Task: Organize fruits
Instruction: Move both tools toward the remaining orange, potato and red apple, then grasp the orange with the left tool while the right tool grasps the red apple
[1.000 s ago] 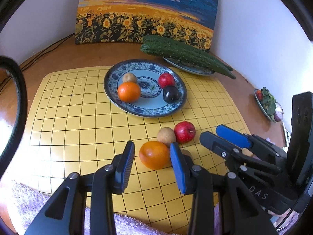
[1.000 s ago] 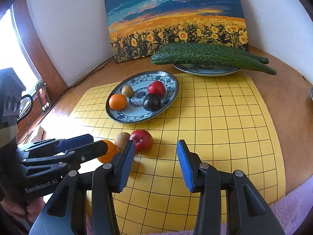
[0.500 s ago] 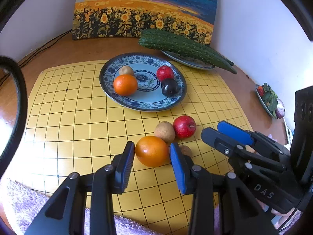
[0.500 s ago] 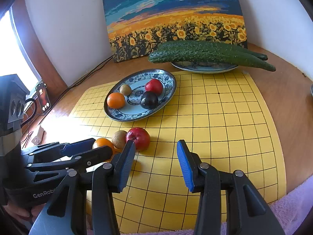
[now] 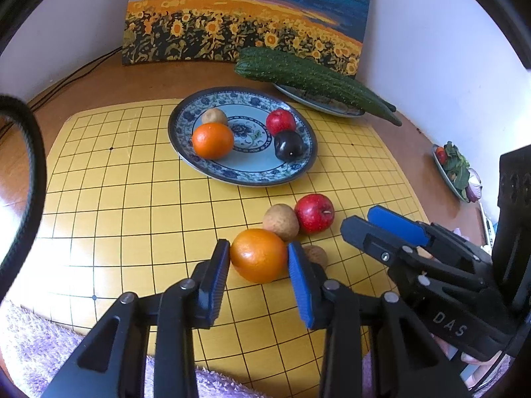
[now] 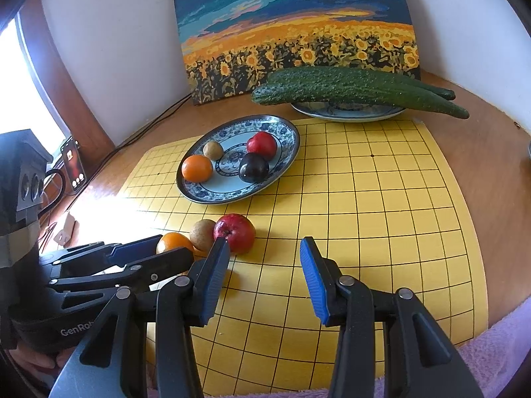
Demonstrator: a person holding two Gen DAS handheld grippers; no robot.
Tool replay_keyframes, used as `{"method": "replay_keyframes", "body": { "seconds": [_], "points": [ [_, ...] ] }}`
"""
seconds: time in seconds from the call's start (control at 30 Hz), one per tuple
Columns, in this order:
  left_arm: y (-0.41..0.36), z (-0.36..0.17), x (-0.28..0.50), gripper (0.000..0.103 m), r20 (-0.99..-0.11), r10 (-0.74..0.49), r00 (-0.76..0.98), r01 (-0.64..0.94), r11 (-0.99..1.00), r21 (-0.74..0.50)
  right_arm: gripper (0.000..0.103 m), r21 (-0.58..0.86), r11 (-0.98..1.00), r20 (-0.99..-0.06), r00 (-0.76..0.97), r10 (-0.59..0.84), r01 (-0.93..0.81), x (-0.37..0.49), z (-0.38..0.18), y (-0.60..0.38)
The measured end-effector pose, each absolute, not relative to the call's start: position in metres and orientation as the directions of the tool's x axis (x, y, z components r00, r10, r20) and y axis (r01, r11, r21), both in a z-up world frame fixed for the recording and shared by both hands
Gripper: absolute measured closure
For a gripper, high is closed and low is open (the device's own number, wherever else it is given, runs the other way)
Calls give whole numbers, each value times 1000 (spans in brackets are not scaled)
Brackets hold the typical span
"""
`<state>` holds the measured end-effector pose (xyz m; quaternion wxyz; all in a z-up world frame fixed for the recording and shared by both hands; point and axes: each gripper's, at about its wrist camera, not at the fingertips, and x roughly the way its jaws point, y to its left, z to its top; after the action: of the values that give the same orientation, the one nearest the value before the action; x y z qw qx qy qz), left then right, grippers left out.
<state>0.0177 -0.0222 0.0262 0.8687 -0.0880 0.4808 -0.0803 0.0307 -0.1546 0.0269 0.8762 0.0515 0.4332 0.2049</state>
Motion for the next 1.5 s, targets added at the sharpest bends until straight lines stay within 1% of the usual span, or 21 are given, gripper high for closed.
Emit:
{"method": "replay_keyframes", "body": {
  "seconds": [0.23, 0.43, 0.73, 0.97, 1.23, 1.5],
  "points": [
    [-18, 31, 15, 66, -814, -223, 537, 49, 971, -233, 58, 261, 911, -744, 534, 401, -320, 30, 25, -149],
    [-6, 35, 14, 66, -807, -184, 561, 15, 977, -213, 58, 251, 909, -752, 524, 400, -333, 31, 22, -142],
    [8, 34, 13, 66, -803, -172, 571, -14, 976, -219, 58, 239, 907, -761, 513, 397, -347, 34, 19, -135],
    [11, 33, 13, 66, -801, -170, 574, -25, 974, -224, 58, 250, 897, -758, 502, 415, -364, 41, 18, -130],
    [12, 32, 14, 66, -802, -171, 572, -27, 974, -227, 58, 295, 882, -753, 479, 451, -368, 50, 15, -130],
    [15, 30, 15, 66, -802, -171, 572, -35, 972, -233, 69, 331, 866, -742, 464, 484, -373, 55, 15, -129]
  ]
}}
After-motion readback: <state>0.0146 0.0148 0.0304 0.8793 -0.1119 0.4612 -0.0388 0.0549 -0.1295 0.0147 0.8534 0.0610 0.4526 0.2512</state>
